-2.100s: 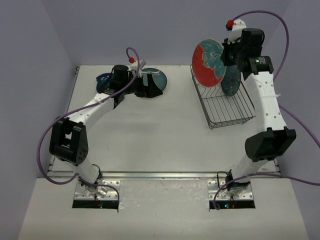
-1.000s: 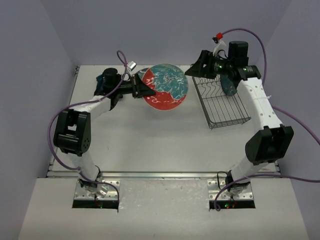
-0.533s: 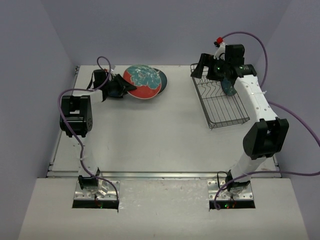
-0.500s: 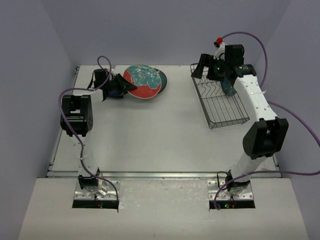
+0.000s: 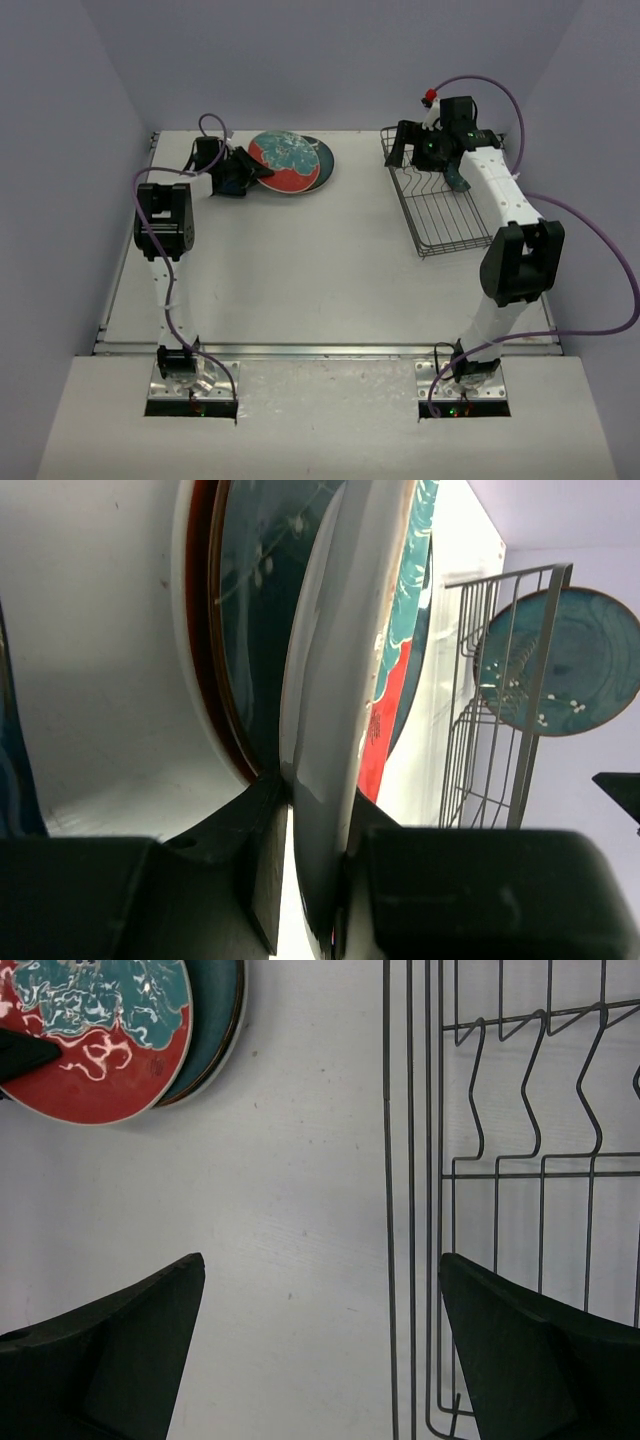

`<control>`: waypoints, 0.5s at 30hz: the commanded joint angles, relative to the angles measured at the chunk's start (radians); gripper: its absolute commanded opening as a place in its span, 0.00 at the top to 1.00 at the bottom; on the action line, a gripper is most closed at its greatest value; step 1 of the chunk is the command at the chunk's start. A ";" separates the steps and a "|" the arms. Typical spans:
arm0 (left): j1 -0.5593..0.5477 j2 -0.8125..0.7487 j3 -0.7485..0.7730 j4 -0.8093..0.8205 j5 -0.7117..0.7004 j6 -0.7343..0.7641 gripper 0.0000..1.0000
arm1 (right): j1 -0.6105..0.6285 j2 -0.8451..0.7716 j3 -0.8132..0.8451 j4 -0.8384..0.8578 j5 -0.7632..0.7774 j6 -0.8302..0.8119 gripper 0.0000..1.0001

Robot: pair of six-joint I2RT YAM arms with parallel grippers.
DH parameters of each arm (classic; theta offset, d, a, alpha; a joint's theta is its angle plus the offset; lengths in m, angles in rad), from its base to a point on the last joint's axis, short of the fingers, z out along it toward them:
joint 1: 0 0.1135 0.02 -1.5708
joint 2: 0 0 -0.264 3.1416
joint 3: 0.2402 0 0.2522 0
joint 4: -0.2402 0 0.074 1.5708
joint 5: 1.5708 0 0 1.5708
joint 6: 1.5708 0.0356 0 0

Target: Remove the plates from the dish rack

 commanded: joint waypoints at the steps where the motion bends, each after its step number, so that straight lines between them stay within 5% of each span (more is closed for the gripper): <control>1: -0.005 -0.032 0.090 0.085 0.029 0.002 0.80 | 0.000 -0.023 0.012 0.019 0.004 -0.009 0.01; 3: -0.011 -0.035 0.109 0.046 0.006 0.032 0.69 | 0.000 -0.021 0.015 0.017 0.001 -0.004 0.01; 9: -0.060 -0.044 0.192 -0.099 -0.115 0.161 0.64 | 0.000 -0.010 0.023 -0.001 -0.016 0.004 0.01; 15: -0.103 -0.021 0.237 -0.203 -0.180 0.233 0.44 | -0.002 -0.004 0.021 -0.012 -0.015 -0.004 0.01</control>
